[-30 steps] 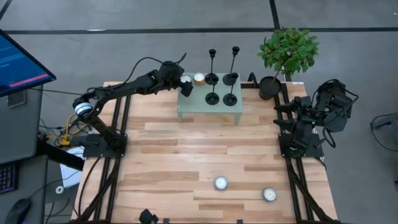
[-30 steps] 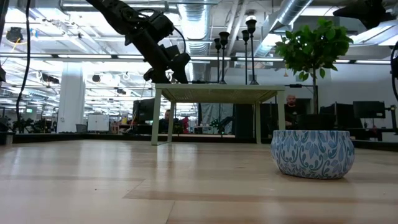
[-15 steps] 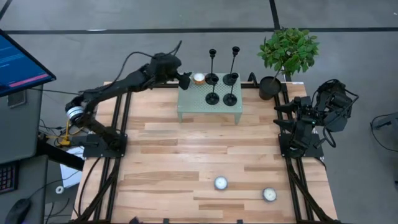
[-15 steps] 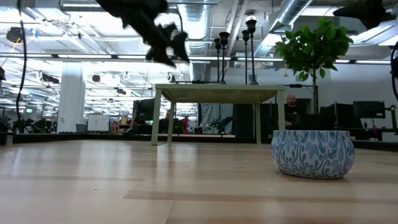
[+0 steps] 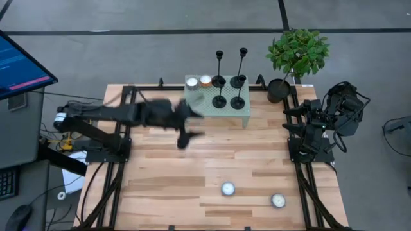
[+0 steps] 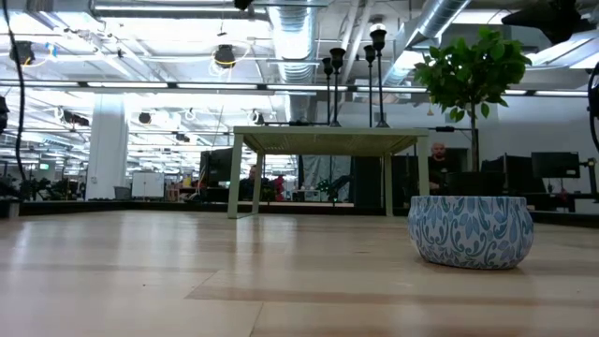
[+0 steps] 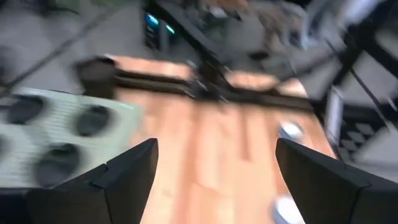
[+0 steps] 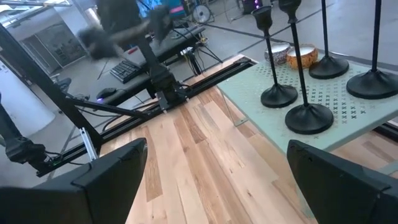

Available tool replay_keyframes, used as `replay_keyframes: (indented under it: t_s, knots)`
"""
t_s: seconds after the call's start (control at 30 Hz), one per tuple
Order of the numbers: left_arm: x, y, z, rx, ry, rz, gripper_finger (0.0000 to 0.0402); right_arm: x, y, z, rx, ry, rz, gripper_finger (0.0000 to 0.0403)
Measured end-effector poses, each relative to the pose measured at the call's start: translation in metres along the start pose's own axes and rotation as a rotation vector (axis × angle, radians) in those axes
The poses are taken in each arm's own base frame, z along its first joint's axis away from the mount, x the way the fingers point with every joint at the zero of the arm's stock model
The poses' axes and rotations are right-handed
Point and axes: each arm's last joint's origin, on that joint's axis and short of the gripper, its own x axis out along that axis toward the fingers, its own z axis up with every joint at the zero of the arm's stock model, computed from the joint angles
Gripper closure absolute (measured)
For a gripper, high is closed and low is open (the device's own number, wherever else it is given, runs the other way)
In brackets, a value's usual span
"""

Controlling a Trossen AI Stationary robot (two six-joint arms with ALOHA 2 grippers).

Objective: Pick & Place candle stick holders
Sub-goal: Put the light blue scented candle on the shelf

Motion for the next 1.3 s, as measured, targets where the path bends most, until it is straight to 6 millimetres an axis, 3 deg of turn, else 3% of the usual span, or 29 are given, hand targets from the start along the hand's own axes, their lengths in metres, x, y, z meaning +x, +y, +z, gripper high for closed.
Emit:
replay_keyframes:
  t_s: [0.23,0.47,0.7,1.0,1.3]
  knots:
    - [0.055,-0.059,-0.044,0.075,0.191,-0.096,0.0076,0.000,0.000,0.000,-0.003,0.014,0.012,0.0026]
    - [0.113,-0.079,-0.097,0.092,0.353,-0.124,0.0069,0.000,0.001,-0.002,-0.002,0.060,0.048,0.0026]
    - [0.158,-0.101,-0.135,0.051,0.317,-0.242,0.0073,0.000,0.002,-0.003,-0.002,0.104,0.084,0.0026]
    - [0.194,-0.113,-0.162,0.009,0.163,-0.311,0.0069,-0.001,0.004,-0.005,-0.003,0.166,0.133,0.0026]
    - [0.199,-0.133,-0.179,0.019,0.146,-0.360,0.0066,-0.001,0.003,-0.008,-0.027,0.223,0.160,0.0026]
